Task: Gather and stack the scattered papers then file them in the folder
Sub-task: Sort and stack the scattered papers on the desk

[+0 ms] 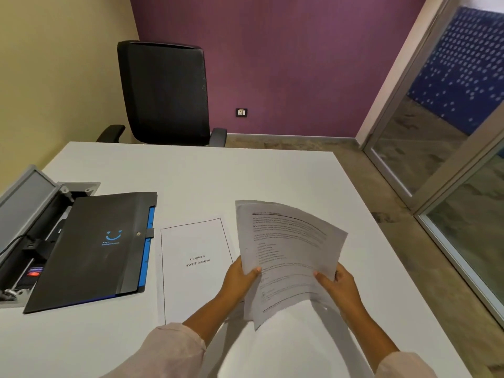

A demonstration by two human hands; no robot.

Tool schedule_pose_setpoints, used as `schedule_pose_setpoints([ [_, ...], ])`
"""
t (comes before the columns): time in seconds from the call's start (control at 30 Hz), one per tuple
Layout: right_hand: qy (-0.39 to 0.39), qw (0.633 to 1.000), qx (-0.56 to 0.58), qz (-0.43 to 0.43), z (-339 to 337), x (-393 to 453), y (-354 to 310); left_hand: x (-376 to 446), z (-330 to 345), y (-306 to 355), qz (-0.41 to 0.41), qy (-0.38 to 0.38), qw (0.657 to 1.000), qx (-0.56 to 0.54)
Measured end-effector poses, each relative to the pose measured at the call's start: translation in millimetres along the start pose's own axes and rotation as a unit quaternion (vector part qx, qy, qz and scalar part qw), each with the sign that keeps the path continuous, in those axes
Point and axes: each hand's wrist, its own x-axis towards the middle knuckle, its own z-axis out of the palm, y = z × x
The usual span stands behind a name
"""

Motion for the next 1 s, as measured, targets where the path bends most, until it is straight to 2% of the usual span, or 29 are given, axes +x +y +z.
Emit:
schedule_pose_setpoints([
  [0.17,0.007,0.998,-0.058,0.033,6,2,23,4,11,-9,-0.033,-0.011,0.997,0.071],
  [0.3,0.072,0.997,0.019,0.019,2,9,13,9,14,-6,-0.006,0.026,0.998,0.064],
  [0.4,0.091,0.995,0.034,0.007,1,15,5,13,18,2,-0.002,0.047,0.998,0.053],
  [0.57,0.062,0.997,0.003,0.053,1,18,17,14,19,2,0.028,0.016,0.996,0.082],
  [0.73,0.009,0.990,-0.093,0.109,3,12,49,12,18,-17,-0.013,-0.019,0.990,0.138],
  [0.8,0.019,0.988,-0.108,0.105,7,11,49,10,15,-23,-0.017,0.002,0.988,0.152],
  [1.0,0.049,0.987,-0.149,0.021,33,21,21,5,-9,-20,-0.025,0.109,0.989,0.096],
])
